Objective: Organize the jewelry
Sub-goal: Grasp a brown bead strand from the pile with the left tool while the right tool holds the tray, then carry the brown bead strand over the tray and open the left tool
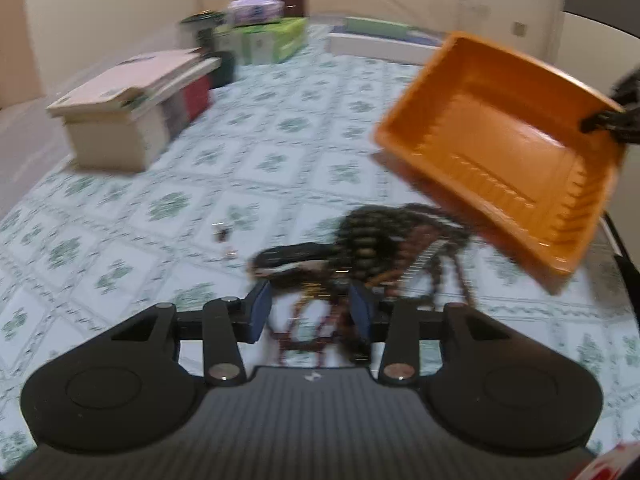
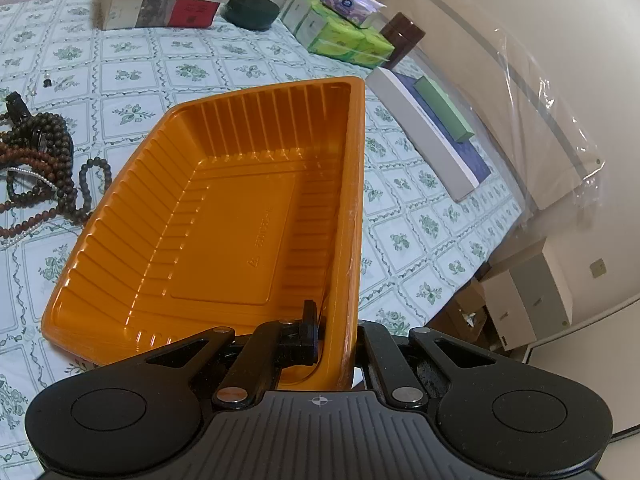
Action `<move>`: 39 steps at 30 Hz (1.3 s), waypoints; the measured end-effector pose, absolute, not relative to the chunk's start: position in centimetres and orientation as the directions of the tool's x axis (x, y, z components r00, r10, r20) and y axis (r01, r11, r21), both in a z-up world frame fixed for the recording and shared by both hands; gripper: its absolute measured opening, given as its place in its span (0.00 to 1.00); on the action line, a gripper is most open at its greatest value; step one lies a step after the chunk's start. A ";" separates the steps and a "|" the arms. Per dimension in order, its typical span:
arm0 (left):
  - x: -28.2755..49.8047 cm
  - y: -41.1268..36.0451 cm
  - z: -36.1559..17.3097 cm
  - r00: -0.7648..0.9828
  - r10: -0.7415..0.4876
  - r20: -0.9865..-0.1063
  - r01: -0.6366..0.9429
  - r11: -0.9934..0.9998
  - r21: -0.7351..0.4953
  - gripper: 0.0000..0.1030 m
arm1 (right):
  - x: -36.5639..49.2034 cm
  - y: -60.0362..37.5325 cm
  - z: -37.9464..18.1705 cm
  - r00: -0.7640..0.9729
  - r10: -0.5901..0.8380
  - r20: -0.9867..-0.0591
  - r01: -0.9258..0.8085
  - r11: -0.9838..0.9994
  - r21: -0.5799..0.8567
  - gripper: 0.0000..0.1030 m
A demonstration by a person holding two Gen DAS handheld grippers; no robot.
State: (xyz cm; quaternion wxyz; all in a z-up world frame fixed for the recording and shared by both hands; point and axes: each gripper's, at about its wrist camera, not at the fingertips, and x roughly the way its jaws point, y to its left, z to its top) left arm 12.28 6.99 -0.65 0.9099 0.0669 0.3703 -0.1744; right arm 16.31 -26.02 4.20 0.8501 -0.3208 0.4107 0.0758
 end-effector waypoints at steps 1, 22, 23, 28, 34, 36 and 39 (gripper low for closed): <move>12.1 6.4 -0.8 0.659 -0.278 -0.699 0.388 0.922 -0.001 0.37 | 16.3 -26.0 4.2 0.651 -0.133 -0.747 -0.393 0.783 -0.482 0.03; 11.8 1.2 3.1 0.661 -0.228 -0.715 0.516 0.829 0.213 0.06 | 16.3 -26.1 4.1 0.655 -0.116 -0.747 -0.390 0.794 -0.466 0.03; 11.9 1.3 4.1 0.668 -0.237 -0.706 0.514 0.832 0.208 0.06 | 16.3 -26.1 4.1 0.656 -0.114 -0.746 -0.390 0.795 -0.465 0.03; 12.6 0.9 8.7 0.699 -0.276 -0.660 0.511 0.838 0.192 0.06 | 16.3 -26.1 4.2 0.662 -0.109 -0.742 -0.390 0.795 -0.464 0.03; 13.0 0.1 13.3 0.733 -0.324 -0.598 0.514 0.840 0.174 0.06 | 16.2 -26.1 4.3 0.668 -0.102 -0.737 -0.390 0.795 -0.464 0.03; 13.0 -0.2 14.7 0.740 -0.342 -0.580 0.519 0.838 0.167 0.06 | 16.1 -26.1 4.4 0.670 -0.099 -0.736 -0.391 0.795 -0.464 0.03; 13.1 -0.8 16.4 0.749 -0.364 -0.554 0.522 0.838 0.155 0.06 | 16.1 -26.1 4.5 0.673 -0.096 -0.733 -0.391 0.795 -0.463 0.03</move>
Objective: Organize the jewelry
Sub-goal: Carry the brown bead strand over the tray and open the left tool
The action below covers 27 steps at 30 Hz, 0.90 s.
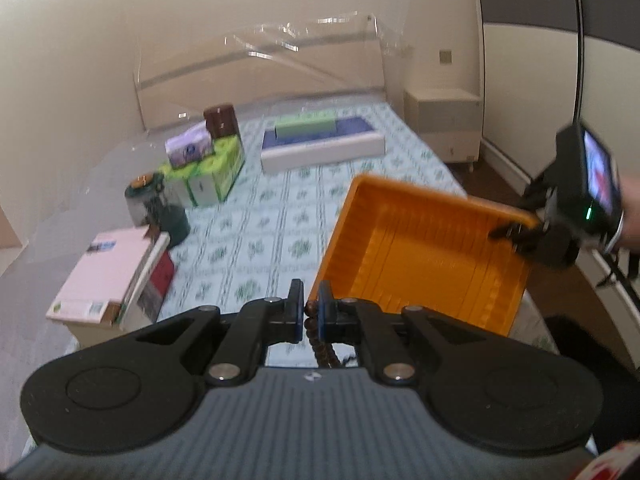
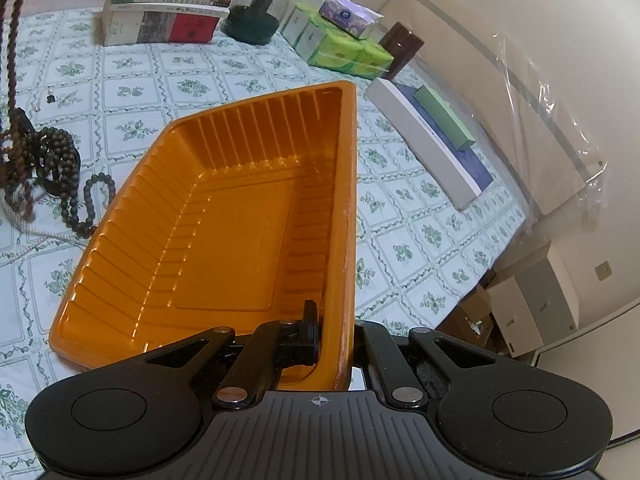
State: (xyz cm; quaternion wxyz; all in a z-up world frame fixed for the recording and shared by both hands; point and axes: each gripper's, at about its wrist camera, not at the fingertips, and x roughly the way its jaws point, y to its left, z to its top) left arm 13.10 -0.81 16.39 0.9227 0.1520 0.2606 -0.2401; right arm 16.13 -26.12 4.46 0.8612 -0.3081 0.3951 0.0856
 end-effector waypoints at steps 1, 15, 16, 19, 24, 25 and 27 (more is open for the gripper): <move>13.0 -1.0 16.8 0.752 -0.370 -0.546 0.524 0.838 0.154 0.06 | 16.1 -26.1 4.5 0.674 -0.096 -0.733 -0.391 0.795 -0.463 0.03; 15.0 -7.3 21.2 0.742 -0.485 -0.463 0.582 0.809 0.085 0.06 | 16.2 -26.1 4.6 0.673 -0.084 -0.735 -0.394 0.800 -0.453 0.03; 15.2 -7.9 21.0 0.735 -0.491 -0.468 0.588 0.805 0.079 0.06 | 16.3 -26.2 4.5 0.668 -0.085 -0.739 -0.397 0.799 -0.451 0.03; 16.1 -9.7 19.6 0.708 -0.503 -0.495 0.606 0.793 0.061 0.06 | 16.4 -26.4 4.1 0.650 -0.093 -0.755 -0.409 0.794 -0.450 0.03; 17.5 -12.2 16.2 0.646 -0.521 -0.558 0.637 0.771 0.018 0.06 | 16.9 -26.8 3.7 0.623 -0.098 -0.776 -0.425 0.790 -0.441 0.03; 17.8 -12.6 15.6 0.634 -0.523 -0.569 0.640 0.768 0.007 0.06 | 16.9 -26.9 3.7 0.620 -0.098 -0.778 -0.426 0.791 -0.439 0.03; 18.4 -13.5 14.5 0.611 -0.528 -0.590 0.649 0.761 -0.010 0.06 | 17.0 -27.0 3.7 0.616 -0.096 -0.782 -0.427 0.793 -0.434 0.03</move>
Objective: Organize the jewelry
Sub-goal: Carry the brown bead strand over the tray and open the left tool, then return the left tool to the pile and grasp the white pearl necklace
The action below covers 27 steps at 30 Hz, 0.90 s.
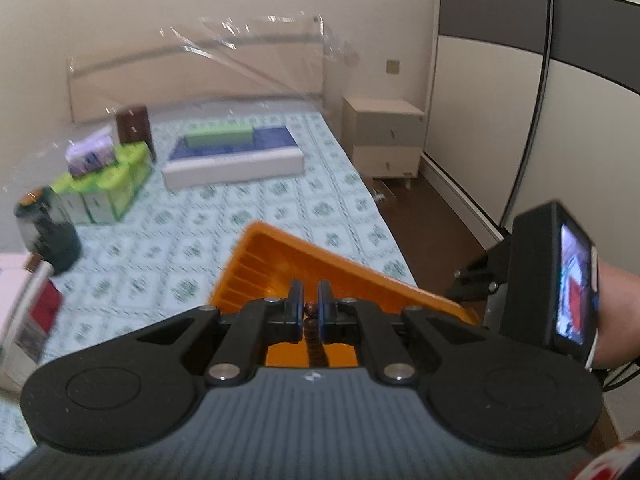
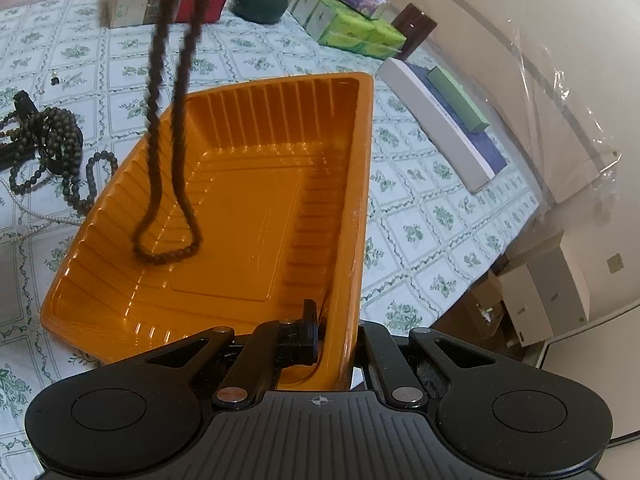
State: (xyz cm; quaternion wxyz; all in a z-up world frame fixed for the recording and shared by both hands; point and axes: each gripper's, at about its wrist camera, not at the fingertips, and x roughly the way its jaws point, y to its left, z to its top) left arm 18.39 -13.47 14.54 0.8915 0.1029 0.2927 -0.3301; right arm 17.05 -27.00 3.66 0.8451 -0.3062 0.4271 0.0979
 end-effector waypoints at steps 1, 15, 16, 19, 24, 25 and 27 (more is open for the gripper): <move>18.6 -13.9 14.0 0.601 -0.528 -0.600 0.653 0.757 -0.013 0.06 | 17.1 -27.0 3.7 0.615 -0.095 -0.783 -0.427 0.794 -0.432 0.03; 20.2 -14.6 11.4 0.577 -0.502 -0.644 0.638 0.769 -0.027 0.10 | 17.3 -27.4 3.5 0.611 -0.086 -0.787 -0.420 0.807 -0.414 0.03; 20.3 -14.3 11.4 0.580 -0.496 -0.646 0.632 0.775 -0.026 0.14 | 17.3 -27.4 3.6 0.610 -0.085 -0.787 -0.420 0.808 -0.414 0.03; 20.3 -13.2 11.6 0.595 -0.483 -0.643 0.612 0.790 -0.028 0.19 | 17.3 -27.4 3.5 0.610 -0.085 -0.788 -0.420 0.809 -0.412 0.03; 19.4 -9.7 11.5 0.631 -0.437 -0.641 0.556 0.831 -0.019 0.24 | 17.1 -27.5 3.4 0.612 -0.084 -0.786 -0.413 0.814 -0.409 0.03; 19.1 -8.7 11.3 0.640 -0.421 -0.643 0.539 0.842 -0.014 0.26 | 17.1 -27.5 3.4 0.613 -0.084 -0.786 -0.412 0.814 -0.409 0.03; 18.3 -6.6 10.7 0.650 -0.390 -0.652 0.509 0.860 -0.007 0.28 | 17.1 -27.5 3.4 0.614 -0.083 -0.785 -0.411 0.815 -0.408 0.03</move>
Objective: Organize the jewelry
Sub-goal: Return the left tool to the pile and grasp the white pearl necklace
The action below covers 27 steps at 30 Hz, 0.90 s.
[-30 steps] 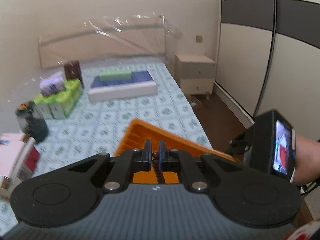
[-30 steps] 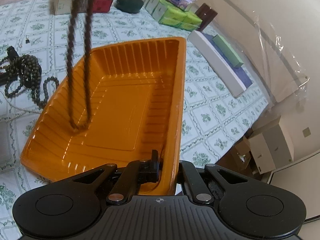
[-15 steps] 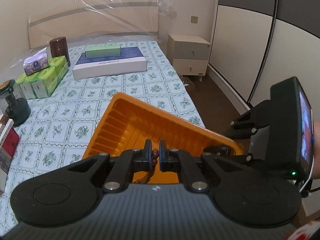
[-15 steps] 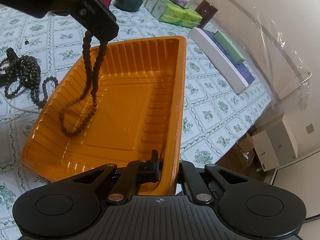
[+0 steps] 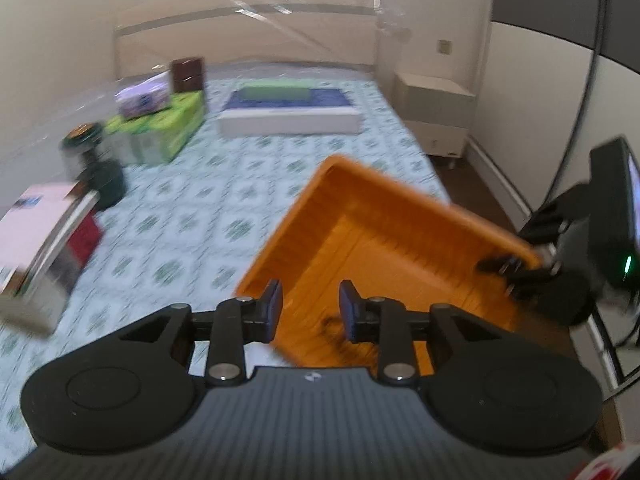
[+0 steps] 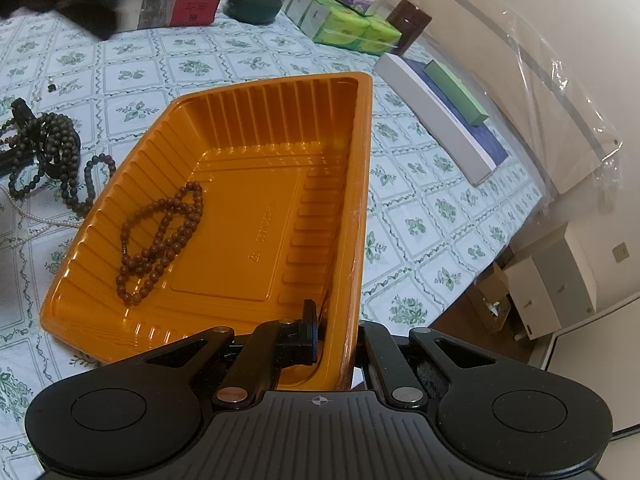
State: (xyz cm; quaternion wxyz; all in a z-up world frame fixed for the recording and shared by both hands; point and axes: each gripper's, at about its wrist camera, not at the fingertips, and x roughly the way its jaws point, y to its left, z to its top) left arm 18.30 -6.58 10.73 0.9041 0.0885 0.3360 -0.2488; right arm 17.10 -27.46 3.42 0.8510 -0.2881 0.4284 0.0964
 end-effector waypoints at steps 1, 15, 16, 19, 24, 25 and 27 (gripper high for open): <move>17.9 -5.6 10.4 0.655 -0.370 -0.659 0.491 0.871 0.000 0.28 | 17.1 -27.4 3.4 0.616 -0.083 -0.784 -0.411 0.815 -0.409 0.03; 9.1 4.7 1.5 0.617 -0.189 -0.764 0.258 0.966 -0.030 0.29 | 16.9 -27.6 3.4 0.616 -0.084 -0.783 -0.403 0.821 -0.405 0.03; 8.5 4.8 0.9 0.608 -0.190 -0.771 0.250 0.967 -0.041 0.29 | 16.9 -27.6 3.4 0.616 -0.083 -0.783 -0.402 0.822 -0.404 0.03; 7.3 4.5 -0.8 0.587 -0.196 -0.786 0.243 0.968 -0.061 0.29 | 16.9 -27.6 3.4 0.616 -0.084 -0.784 -0.403 0.821 -0.404 0.03; 7.2 3.8 -3.0 0.578 -0.166 -0.799 0.183 0.981 -0.072 0.27 | 16.9 -27.6 3.4 0.616 -0.084 -0.783 -0.404 0.820 -0.406 0.03; 7.3 3.8 -3.2 0.579 -0.163 -0.799 0.172 0.982 -0.076 0.23 | 17.0 -27.6 3.4 0.616 -0.085 -0.784 -0.404 0.820 -0.406 0.03; 7.6 3.8 -3.8 0.575 -0.152 -0.804 0.152 0.985 -0.077 0.20 | 16.9 -27.6 3.4 0.616 -0.085 -0.783 -0.404 0.819 -0.407 0.03</move>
